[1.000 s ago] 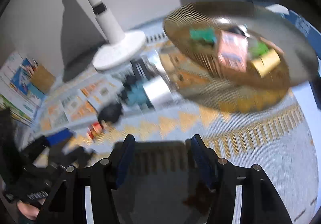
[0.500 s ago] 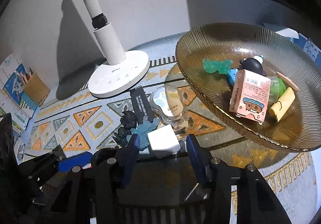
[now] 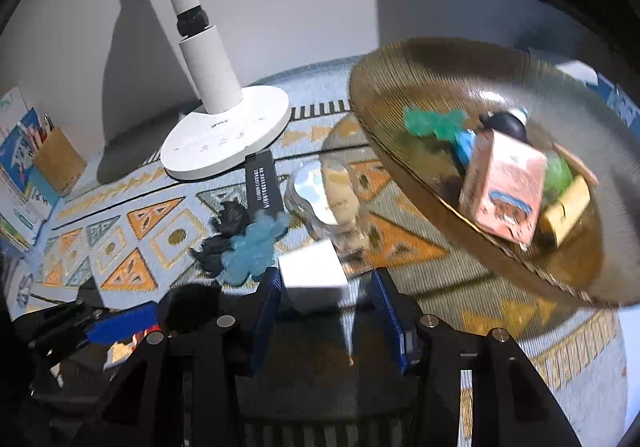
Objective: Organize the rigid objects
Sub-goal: 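Grasp the red figurine with the left gripper while the right gripper lifts the white charger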
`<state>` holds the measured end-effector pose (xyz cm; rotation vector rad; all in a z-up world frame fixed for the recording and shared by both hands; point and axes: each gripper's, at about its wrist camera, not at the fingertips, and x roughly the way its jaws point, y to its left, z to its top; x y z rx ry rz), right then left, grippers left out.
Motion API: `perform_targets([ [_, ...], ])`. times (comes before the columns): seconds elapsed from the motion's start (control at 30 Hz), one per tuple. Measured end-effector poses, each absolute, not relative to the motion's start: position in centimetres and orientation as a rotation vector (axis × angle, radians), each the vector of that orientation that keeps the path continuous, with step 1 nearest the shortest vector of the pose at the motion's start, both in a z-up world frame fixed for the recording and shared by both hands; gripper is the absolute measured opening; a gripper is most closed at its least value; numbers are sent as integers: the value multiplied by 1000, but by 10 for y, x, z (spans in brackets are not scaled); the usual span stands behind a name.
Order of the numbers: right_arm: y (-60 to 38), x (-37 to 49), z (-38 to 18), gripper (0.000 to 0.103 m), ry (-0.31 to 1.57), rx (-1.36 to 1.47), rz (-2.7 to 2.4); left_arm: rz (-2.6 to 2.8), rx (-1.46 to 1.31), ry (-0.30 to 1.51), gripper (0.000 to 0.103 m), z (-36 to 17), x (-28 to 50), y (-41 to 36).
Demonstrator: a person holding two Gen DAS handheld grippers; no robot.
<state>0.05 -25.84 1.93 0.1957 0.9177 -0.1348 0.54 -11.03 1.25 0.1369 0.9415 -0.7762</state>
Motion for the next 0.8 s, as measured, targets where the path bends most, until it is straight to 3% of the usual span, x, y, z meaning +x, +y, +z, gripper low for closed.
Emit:
perform_targets([
  [0.03, -258, 0, 19, 44, 917, 191, -135, -776, 147, 939, 44, 12, 4, -112],
  [0.07, -258, -3, 19, 35, 915, 203, -113, -770, 160, 936, 44, 12, 3, -114],
  [0.27, -259, -34, 22, 35, 921, 218, -32, -725, 198, 940, 44, 12, 4, -127],
  [0.33, -253, -54, 25, 35, 936, 177, 46, -716, 199, 934, 40, 12, 4, -126],
  [0.4, -244, -71, 26, 35, 962, 113, 124, -730, 179, 944, 31, 13, 3, -123],
  [0.5, -232, -95, 23, 35, 1000, -41, 181, -747, 112, 965, 28, 16, 2, -112],
  [0.67, -248, -118, 26, 35, 1017, -130, 121, -729, 99, 943, 28, 23, -13, -95],
  [0.8, -284, -129, 36, 35, 1025, -24, -4, -760, 112, 989, 28, 21, -21, -89],
])
